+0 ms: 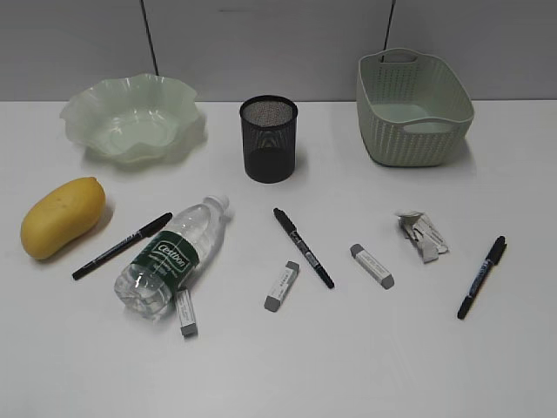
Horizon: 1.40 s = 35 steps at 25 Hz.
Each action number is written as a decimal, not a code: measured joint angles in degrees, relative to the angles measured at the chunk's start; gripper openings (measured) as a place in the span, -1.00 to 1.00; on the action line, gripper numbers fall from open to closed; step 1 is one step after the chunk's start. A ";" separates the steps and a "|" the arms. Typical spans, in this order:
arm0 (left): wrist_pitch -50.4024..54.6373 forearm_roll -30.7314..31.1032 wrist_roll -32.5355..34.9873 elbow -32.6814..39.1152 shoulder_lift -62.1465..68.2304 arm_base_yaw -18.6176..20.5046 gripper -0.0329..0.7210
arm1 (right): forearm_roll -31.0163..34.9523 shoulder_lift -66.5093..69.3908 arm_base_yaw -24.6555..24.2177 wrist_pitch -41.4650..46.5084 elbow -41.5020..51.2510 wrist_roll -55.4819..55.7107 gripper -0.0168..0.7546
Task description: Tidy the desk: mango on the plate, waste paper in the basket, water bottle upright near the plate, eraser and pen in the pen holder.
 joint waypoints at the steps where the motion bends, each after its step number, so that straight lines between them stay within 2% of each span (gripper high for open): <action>1: 0.00 0.00 0.00 0.00 0.00 0.00 0.71 | 0.00 0.00 0.00 0.00 0.00 0.00 0.23; 20: -0.30 0.00 0.00 -0.21 1.19 0.00 0.63 | 0.00 0.00 0.00 0.00 0.00 0.00 0.23; 27: -8.38 0.00 0.00 -3.09 16.41 0.00 0.63 | 0.00 0.00 0.00 0.00 0.00 0.01 0.23; 35: -20.13 -0.61 0.66 -4.27 42.94 0.00 0.68 | 0.00 0.00 0.00 0.00 0.00 0.01 0.23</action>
